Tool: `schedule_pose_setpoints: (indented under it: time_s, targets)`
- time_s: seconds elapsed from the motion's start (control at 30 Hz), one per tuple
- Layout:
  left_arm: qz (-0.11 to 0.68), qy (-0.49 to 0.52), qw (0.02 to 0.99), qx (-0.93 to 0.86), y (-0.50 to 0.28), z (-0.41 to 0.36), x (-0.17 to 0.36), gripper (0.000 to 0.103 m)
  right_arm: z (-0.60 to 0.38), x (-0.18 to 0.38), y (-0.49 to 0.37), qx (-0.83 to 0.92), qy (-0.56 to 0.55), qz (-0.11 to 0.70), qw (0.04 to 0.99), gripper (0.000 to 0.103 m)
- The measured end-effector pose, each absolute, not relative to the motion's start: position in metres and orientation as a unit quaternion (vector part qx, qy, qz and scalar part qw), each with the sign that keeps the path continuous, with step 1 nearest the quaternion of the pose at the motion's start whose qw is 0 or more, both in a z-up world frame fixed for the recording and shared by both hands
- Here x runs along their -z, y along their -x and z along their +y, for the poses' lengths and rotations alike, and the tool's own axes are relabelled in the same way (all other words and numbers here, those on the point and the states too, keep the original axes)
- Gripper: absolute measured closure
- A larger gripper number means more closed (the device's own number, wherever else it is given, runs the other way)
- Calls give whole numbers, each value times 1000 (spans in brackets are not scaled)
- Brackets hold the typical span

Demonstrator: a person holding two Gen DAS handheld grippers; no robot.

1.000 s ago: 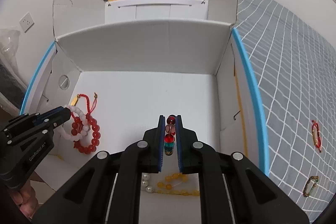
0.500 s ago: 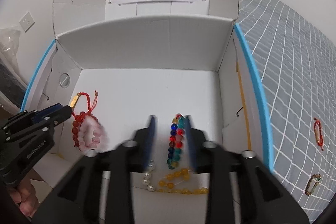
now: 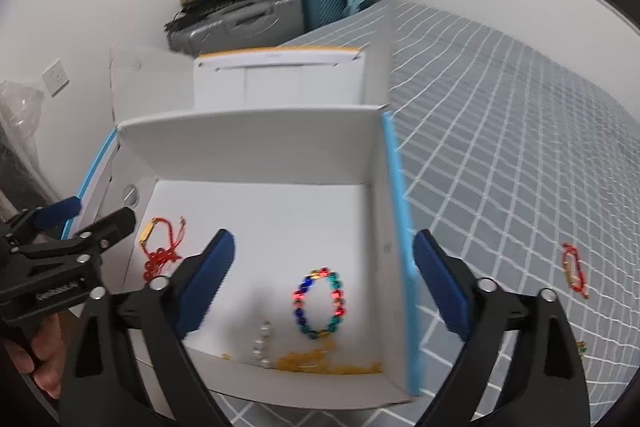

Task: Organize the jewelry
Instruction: 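Move both tools back to the bed toward the remaining bracelets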

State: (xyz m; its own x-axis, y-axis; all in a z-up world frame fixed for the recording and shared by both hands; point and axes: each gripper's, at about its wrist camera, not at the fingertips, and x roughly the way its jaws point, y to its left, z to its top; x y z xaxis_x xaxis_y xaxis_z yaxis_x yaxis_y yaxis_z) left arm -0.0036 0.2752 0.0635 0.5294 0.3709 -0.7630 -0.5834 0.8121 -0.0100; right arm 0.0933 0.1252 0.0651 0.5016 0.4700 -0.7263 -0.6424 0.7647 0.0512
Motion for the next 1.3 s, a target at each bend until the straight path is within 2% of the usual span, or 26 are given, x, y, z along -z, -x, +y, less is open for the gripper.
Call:
schedule_pose_setpoints:
  time_s: [0.2, 0.5, 0.73, 1.17, 1.3]
  targets:
    - [389, 121, 879, -247, -22, 248, -78, 6, 78, -79, -110, -281, 87, 365, 883, 8]
    - [394, 98, 897, -175, -83, 184, -80, 6, -16, -93, -136, -199, 47, 358, 911, 8]
    - [409, 79, 903, -107, -130, 119, -68, 6, -97, -81, -150, -128, 17, 380, 916, 8]
    - [452, 54, 890, 0, -223, 1, 4, 6, -194, -16, -155, -43, -7, 430, 902, 8]
    - [468, 40, 883, 12, -252, -26, 32, 6, -206, 9, -155, -34, -11, 450, 893, 11]
